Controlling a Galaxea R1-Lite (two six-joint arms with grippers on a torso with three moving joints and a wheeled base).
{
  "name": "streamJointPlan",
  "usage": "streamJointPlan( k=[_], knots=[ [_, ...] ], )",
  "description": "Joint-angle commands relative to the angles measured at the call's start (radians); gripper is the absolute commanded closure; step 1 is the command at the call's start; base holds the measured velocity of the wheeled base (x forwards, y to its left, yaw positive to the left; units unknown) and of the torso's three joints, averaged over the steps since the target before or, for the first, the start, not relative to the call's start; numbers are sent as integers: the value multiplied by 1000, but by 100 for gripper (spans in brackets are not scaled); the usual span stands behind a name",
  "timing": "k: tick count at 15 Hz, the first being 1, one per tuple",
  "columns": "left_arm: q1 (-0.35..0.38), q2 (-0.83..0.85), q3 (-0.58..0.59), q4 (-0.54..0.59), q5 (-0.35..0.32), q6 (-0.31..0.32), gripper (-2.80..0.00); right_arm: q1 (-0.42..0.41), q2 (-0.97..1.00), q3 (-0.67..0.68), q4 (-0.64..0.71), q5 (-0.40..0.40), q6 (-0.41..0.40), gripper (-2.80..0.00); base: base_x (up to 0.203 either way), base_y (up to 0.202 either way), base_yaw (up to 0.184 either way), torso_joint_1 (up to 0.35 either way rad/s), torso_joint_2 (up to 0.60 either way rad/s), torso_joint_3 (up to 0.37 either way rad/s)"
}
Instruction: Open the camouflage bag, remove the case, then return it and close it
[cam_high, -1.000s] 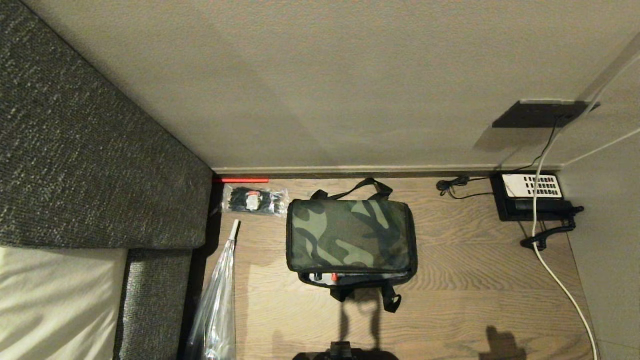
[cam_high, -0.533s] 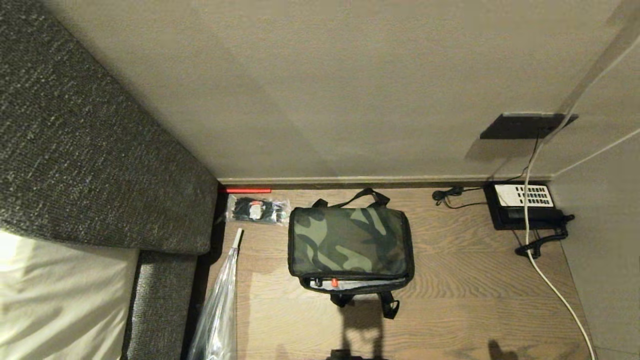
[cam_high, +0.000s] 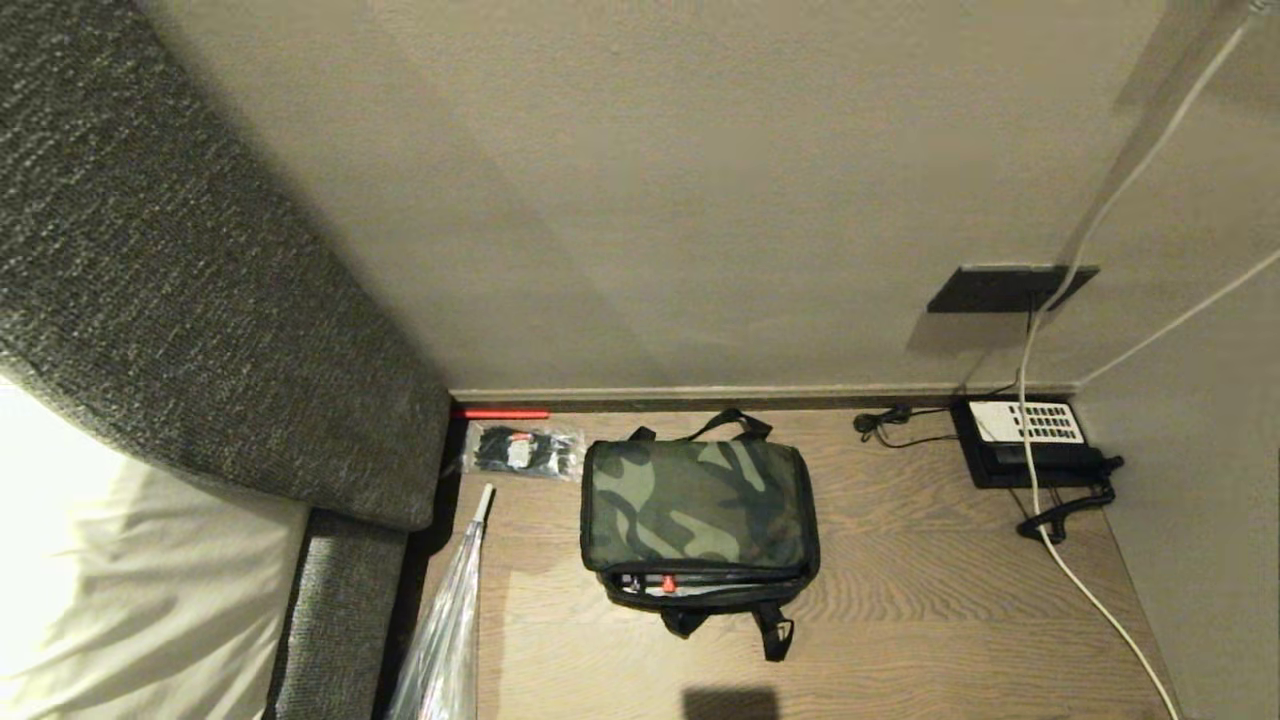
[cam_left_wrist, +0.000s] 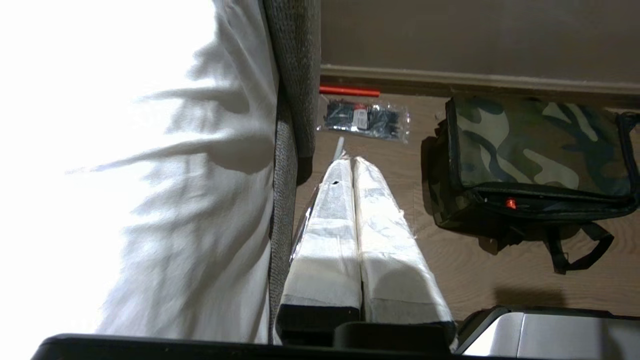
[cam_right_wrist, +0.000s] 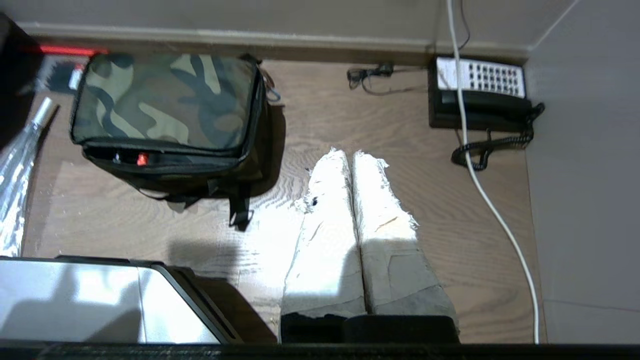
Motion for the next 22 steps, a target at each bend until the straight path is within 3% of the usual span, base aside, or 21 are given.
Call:
streamJointPlan(
  k=[1, 22],
  knots=[
    [0, -1, 3, 0, 0, 0, 0, 0, 0, 0, 0, 0, 0, 0, 0, 0, 0, 2, 1, 200],
    [0, -1, 2, 0, 0, -2, 0, 0, 0, 0, 0, 0, 0, 0, 0, 0, 0, 2, 1, 202]
  ],
)
